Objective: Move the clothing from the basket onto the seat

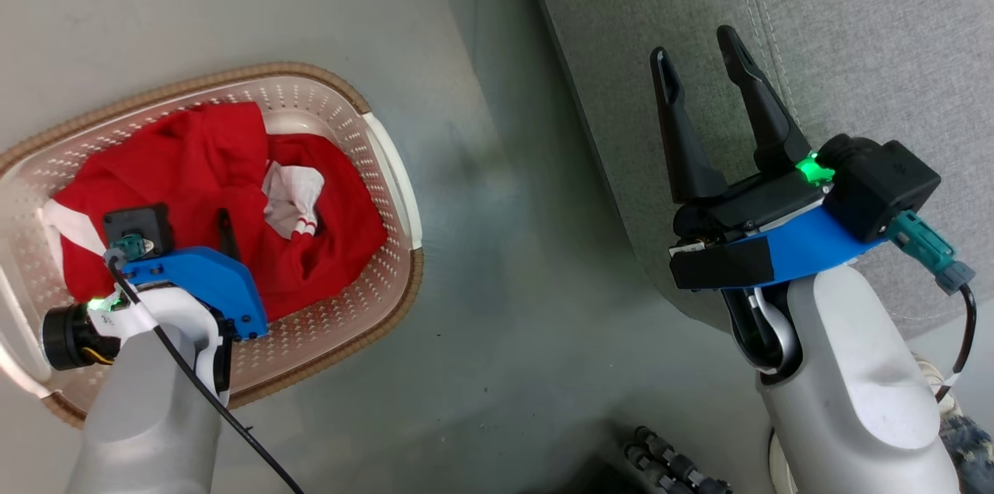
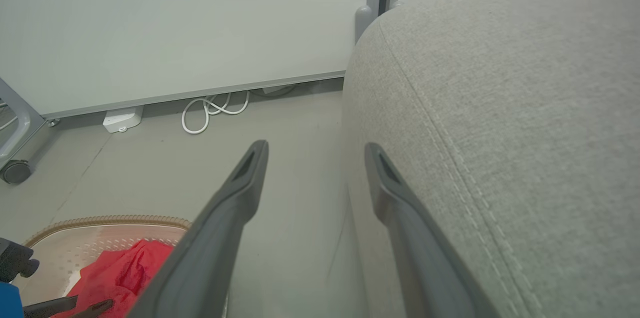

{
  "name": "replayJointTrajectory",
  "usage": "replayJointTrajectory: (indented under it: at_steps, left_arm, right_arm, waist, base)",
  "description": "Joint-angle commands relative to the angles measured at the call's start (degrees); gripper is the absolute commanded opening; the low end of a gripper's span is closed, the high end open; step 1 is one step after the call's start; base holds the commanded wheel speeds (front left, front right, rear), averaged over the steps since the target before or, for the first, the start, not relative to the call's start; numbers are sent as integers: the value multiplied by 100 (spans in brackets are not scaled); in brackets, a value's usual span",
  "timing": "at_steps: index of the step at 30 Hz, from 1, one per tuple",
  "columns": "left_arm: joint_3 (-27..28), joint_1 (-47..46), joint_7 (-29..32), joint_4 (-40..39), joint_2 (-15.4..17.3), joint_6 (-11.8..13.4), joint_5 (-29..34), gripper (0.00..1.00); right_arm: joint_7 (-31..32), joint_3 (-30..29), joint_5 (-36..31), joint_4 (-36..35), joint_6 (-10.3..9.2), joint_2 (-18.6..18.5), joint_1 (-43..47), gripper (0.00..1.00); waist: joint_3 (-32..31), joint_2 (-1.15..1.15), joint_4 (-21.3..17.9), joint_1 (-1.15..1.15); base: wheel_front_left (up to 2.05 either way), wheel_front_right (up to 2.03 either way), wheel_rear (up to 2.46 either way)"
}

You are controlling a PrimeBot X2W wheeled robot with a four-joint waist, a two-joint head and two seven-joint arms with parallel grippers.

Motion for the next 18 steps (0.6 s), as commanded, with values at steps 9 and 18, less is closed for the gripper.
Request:
replayJointTrajectory:
  at_steps: [9, 18]
  left_arm:
    - [80, -304, 49, 302, 86, 64, -156, 53]
    - [3, -419, 7, 502, 41, 27, -227, 0]
  right_arm:
    - [-38, 119, 171, -149, 3, -7, -193, 100]
    - [-39, 124, 185, -119, 3, -7, -254, 100]
  waist:
    - [319, 0, -126, -1]
    - [319, 0, -114, -1]
  base:
    - [0, 0, 0]
    - [0, 0, 0]
